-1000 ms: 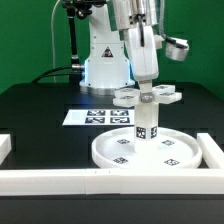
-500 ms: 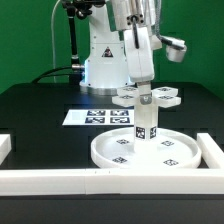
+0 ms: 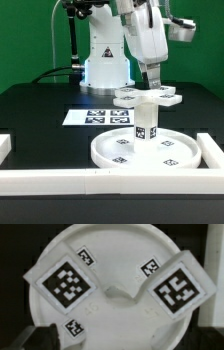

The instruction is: Assemble round table

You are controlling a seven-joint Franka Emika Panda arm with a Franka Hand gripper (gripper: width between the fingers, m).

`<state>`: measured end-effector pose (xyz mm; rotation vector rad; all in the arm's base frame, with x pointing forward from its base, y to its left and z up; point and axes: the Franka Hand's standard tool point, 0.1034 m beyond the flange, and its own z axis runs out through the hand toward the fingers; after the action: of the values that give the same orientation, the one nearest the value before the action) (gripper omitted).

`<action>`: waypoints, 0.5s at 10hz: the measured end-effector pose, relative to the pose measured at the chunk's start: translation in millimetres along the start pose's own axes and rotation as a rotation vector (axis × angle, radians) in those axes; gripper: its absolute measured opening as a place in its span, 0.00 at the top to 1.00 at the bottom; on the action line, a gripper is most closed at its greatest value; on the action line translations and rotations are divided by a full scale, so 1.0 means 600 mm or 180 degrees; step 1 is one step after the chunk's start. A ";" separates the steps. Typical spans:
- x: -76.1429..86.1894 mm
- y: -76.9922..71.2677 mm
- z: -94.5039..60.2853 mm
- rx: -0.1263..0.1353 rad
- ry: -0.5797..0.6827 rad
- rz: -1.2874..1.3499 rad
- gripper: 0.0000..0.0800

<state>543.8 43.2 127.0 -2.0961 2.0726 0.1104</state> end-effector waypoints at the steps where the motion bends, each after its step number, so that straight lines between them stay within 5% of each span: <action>1: 0.000 0.000 0.000 0.0000 0.0000 -0.0246 0.19; 5: -0.004 0.005 0.006 -0.0109 0.0116 -0.1922 0.19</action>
Offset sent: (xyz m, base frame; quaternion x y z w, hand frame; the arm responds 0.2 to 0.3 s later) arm -0.0030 0.0002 0.0000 -0.0507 0.0465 -0.2832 0.9566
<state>541.3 46.0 123.4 -2.6510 1.3726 0.0187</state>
